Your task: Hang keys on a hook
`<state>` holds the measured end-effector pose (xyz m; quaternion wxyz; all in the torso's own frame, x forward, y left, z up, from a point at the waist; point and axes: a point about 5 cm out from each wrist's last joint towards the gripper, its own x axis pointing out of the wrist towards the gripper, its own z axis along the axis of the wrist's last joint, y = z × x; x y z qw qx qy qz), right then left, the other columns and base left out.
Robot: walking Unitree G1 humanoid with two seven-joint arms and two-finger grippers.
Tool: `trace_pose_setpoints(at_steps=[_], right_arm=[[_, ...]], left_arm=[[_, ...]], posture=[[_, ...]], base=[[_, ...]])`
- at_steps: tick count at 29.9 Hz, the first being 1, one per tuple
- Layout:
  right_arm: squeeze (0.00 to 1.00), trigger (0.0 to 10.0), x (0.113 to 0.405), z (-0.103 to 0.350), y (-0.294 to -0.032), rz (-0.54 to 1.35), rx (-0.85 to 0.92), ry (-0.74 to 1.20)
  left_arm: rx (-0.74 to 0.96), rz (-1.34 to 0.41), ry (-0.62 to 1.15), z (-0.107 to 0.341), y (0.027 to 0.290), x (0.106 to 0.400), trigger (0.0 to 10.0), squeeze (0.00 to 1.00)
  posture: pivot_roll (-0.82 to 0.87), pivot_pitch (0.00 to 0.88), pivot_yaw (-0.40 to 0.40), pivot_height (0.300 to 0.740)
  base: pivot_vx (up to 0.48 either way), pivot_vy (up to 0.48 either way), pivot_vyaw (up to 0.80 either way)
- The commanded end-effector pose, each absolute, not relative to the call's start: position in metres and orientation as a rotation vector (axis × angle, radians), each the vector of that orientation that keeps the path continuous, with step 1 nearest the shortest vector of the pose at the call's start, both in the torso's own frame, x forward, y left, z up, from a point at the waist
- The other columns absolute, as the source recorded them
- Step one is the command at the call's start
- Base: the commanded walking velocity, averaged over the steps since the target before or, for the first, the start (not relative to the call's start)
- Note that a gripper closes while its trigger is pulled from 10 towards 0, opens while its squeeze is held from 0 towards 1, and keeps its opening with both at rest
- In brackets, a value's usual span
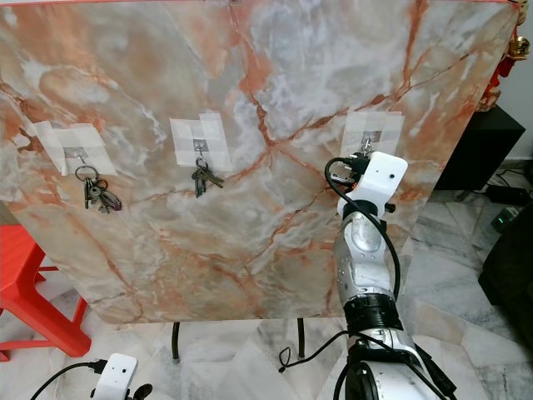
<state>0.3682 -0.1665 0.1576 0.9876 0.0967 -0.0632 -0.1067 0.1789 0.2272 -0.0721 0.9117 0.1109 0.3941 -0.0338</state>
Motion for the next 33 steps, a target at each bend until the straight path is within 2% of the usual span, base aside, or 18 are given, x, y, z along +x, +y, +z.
trace_pose_setpoints(at_steps=[1,9,33], right_arm=[[0.00,10.0,0.367,0.161,-0.165,-0.218,0.203,-0.142],[0.00,10.0,0.365,0.159,-0.159,-0.210,0.213,-0.137],[0.00,10.0,0.364,0.164,-0.170,-0.262,0.217,-0.160]], left_arm=[[0.251,-0.083,0.823,-0.072,0.230,0.177,10.0,0.00],[0.256,-0.086,0.822,-0.072,0.229,0.178,10.0,0.00],[0.260,-0.088,0.821,-0.072,0.229,0.179,10.0,0.00]], posture=[[0.02,0.011,-0.001,0.740],[0.02,0.010,-0.002,0.740],[0.02,0.011,0.000,0.740]], base=[[0.000,0.000,0.00],[0.000,0.000,0.00],[0.000,0.000,0.00]])
